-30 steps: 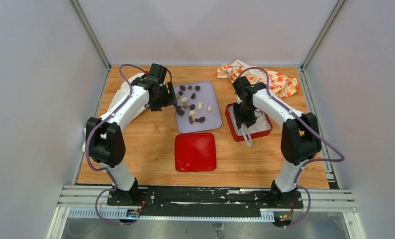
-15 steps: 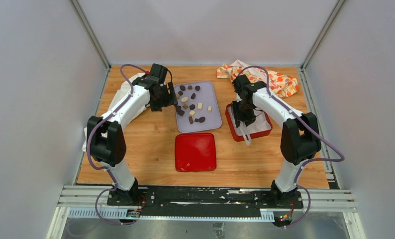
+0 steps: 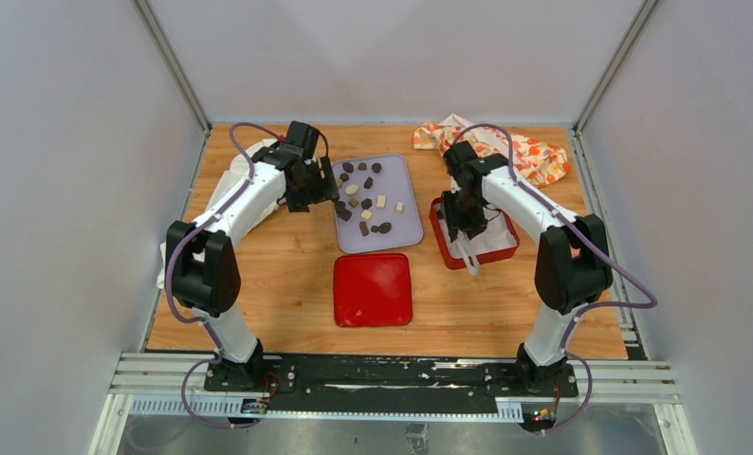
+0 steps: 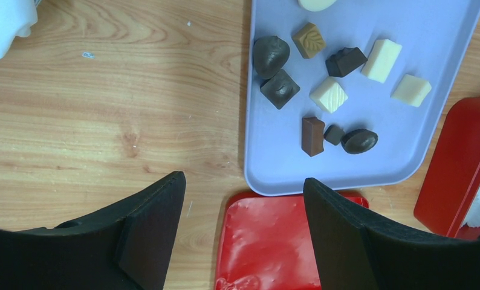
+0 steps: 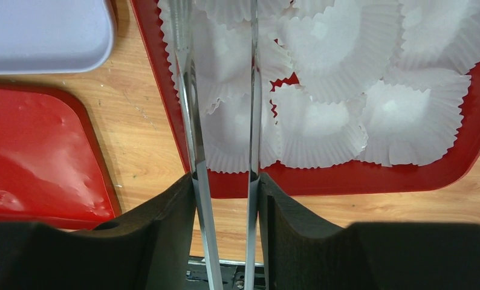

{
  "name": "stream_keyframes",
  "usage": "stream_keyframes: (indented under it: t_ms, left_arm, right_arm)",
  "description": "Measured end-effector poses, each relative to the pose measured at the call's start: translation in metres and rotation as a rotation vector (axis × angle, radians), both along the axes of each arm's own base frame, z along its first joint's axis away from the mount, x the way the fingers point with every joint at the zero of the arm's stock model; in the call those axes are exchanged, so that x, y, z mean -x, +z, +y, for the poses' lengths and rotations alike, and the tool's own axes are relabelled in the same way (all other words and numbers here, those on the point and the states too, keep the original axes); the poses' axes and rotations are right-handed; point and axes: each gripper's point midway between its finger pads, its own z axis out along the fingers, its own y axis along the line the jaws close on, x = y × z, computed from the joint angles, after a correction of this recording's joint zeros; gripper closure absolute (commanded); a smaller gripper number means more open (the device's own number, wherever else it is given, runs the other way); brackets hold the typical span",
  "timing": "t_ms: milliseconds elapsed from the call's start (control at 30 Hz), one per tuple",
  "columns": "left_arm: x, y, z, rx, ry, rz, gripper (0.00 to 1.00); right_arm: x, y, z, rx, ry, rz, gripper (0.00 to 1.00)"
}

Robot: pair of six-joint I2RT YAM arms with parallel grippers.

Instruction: Pack the chocolate

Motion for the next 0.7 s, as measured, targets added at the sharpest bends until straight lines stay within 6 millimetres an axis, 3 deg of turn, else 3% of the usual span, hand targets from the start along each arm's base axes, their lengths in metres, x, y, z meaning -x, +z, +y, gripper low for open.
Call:
stream_keyframes:
  t_ms: [200,300,433,600,700]
  left_arm:
    - [0.0,0.0,0.0,0.002,-0.001,0.001,0.23]
    - [0.0,0.0,-0.001,0.005,-0.003,0.001,0.23]
    - [0.001,0.0,-0.001,0.007,-0.004,0.002,0.23]
    - [0.001,0.0,-0.002,0.012,-0.007,0.003,0.23]
    - [0.001,0.0,-0.002,0.012,-0.008,0.004,0.23]
  right_arm:
    - [-0.006,0.019,0.003,-0.024,0.0,-0.058,0.67]
    - [-0.014,0.045,0.01,-0.04,0.014,-0.143,0.67]
    - [-0.012,0.064,0.036,-0.048,0.097,-0.205,0.67]
    - [0.004,0.047,0.078,-0.056,0.218,-0.148,0.59]
    - [0.006,0.026,0.086,-0.053,0.218,-0.083,0.55]
